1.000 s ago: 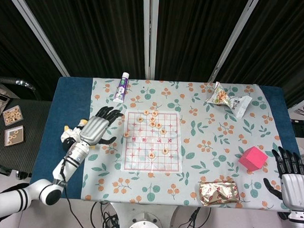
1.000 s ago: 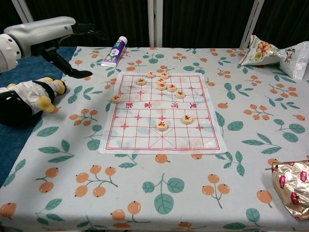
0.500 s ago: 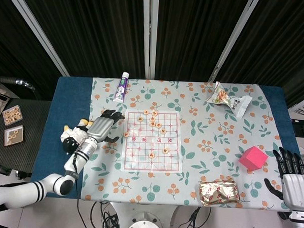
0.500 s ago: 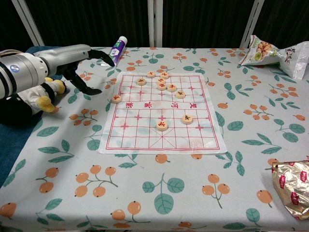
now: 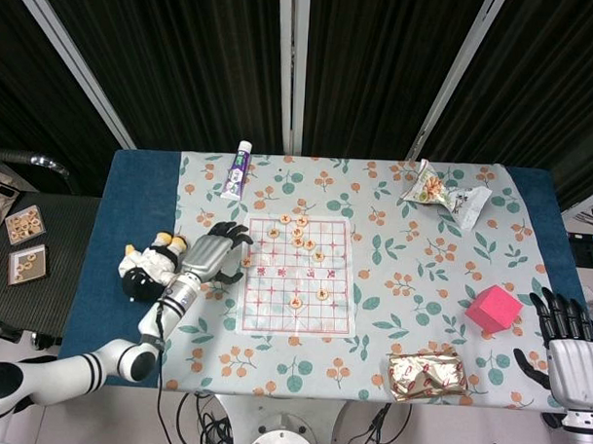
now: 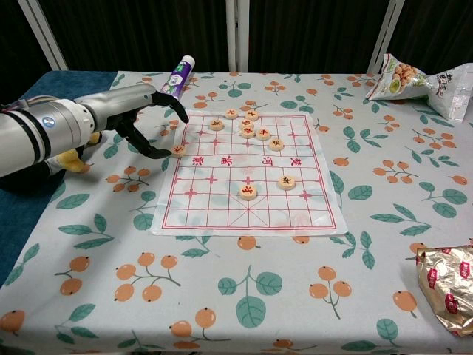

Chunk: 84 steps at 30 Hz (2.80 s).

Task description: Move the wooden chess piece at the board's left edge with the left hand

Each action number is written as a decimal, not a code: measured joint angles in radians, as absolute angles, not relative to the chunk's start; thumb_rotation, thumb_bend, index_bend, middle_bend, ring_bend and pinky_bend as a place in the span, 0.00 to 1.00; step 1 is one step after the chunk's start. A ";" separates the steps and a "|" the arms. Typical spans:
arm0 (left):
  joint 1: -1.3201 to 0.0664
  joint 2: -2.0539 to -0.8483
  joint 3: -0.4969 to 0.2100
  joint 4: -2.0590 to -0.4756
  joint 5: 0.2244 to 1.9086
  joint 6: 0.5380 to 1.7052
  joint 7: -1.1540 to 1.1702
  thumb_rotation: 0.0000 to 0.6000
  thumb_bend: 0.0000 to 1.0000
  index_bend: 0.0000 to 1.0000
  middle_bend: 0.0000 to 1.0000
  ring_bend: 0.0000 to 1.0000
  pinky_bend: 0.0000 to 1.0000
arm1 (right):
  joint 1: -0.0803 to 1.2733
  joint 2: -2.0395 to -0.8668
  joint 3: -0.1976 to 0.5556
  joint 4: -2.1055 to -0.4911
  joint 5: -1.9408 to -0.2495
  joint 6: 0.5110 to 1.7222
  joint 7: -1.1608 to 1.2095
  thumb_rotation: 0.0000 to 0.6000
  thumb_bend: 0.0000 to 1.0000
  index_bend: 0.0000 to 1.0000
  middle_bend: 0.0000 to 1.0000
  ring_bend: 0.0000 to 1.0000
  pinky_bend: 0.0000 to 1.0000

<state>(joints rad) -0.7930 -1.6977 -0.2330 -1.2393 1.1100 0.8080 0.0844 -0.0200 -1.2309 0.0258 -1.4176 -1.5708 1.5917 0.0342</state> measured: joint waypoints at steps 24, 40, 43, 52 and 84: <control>-0.816 -1.802 -0.236 -1.072 1.098 0.802 0.042 1.00 0.28 0.42 0.12 0.00 0.05 | -0.023 -1.218 0.034 -1.398 -1.544 1.575 0.069 1.00 0.16 0.00 0.00 0.00 0.00; -0.820 -1.818 -0.235 -1.035 1.112 0.777 0.010 1.00 0.29 0.45 0.12 0.00 0.05 | -0.018 -1.222 0.042 -1.390 -1.538 1.571 0.068 1.00 0.16 0.00 0.00 0.00 0.00; -0.821 -1.820 -0.236 -1.034 1.106 0.772 0.014 1.00 0.30 0.46 0.12 0.00 0.06 | -0.018 -1.225 0.043 -1.384 -1.534 1.568 0.074 1.00 0.16 0.00 0.00 0.00 0.00; -0.809 -1.803 -0.245 -1.068 1.111 0.811 0.016 1.00 0.33 0.49 0.13 0.00 0.07 | -0.020 -1.230 0.043 -1.370 -1.529 1.568 0.087 1.00 0.16 0.00 0.00 0.00 0.00; -0.767 -1.768 -0.195 -1.191 1.137 0.836 0.048 1.00 0.32 0.37 0.13 0.00 0.07 | -0.008 -1.244 0.041 -1.359 -1.527 1.546 0.087 1.00 0.16 0.00 0.00 0.00 0.00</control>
